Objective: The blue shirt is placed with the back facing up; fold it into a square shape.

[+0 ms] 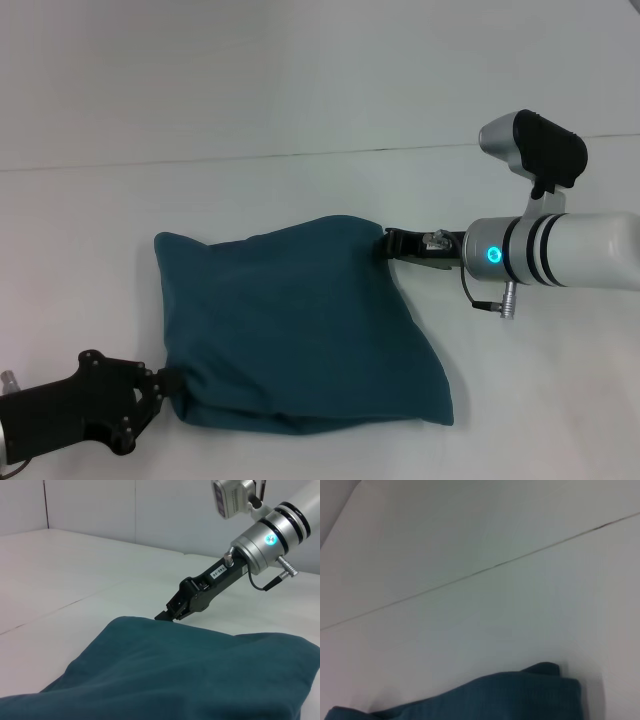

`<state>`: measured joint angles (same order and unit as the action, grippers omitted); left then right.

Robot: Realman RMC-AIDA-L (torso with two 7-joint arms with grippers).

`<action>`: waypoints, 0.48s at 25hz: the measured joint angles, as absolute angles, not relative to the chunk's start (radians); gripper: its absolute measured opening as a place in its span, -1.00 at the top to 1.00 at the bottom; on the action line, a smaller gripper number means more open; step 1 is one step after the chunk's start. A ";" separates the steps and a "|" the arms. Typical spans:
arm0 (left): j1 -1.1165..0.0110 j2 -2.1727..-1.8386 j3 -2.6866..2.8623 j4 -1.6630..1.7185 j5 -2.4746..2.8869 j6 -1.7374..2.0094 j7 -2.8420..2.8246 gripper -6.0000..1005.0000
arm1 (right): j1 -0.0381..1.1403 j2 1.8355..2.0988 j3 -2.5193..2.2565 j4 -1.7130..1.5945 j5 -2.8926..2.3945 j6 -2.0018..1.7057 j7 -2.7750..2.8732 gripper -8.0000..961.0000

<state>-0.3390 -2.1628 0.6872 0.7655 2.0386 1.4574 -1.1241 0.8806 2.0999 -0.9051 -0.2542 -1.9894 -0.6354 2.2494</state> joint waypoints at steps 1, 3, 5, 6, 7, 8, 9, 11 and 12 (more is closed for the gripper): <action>-0.339 -2.163 0.687 0.765 2.039 1.457 -1.124 0.79 | 0.881 2.100 -0.905 -0.254 -1.989 -0.637 2.247 0.84; -0.340 -2.163 0.687 0.765 2.039 1.457 -1.124 0.79 | 0.881 2.100 -0.905 -0.255 -1.990 -0.642 2.243 0.86; -0.340 -2.163 0.687 0.765 2.039 1.456 -1.124 0.78 | 0.881 2.100 -0.905 -0.257 -1.990 -0.647 2.241 0.88; -0.340 -2.163 0.687 0.765 2.039 1.456 -1.124 0.78 | 0.880 2.100 -0.903 -0.258 -1.989 -0.648 2.238 0.89; -0.341 -2.163 0.687 0.766 2.039 1.456 -1.124 0.78 | 0.880 2.100 -0.901 -0.259 -1.988 -0.648 2.235 0.90; -0.341 -2.163 0.687 0.766 2.039 1.456 -1.124 0.78 | 0.877 2.100 -0.898 -0.261 -1.980 -0.649 2.230 0.91; -0.341 -2.163 0.687 0.766 2.039 1.456 -1.125 0.78 | 0.874 2.100 -0.897 -0.263 -1.969 -0.650 2.225 0.93; -0.340 -2.163 0.684 0.766 2.038 1.456 -1.128 0.78 | 0.861 2.097 -0.896 -0.267 -1.925 -0.657 2.199 0.96; -0.339 -2.163 0.681 0.767 2.037 1.456 -1.131 0.78 | 0.855 2.096 -0.897 -0.268 -1.905 -0.663 2.183 0.98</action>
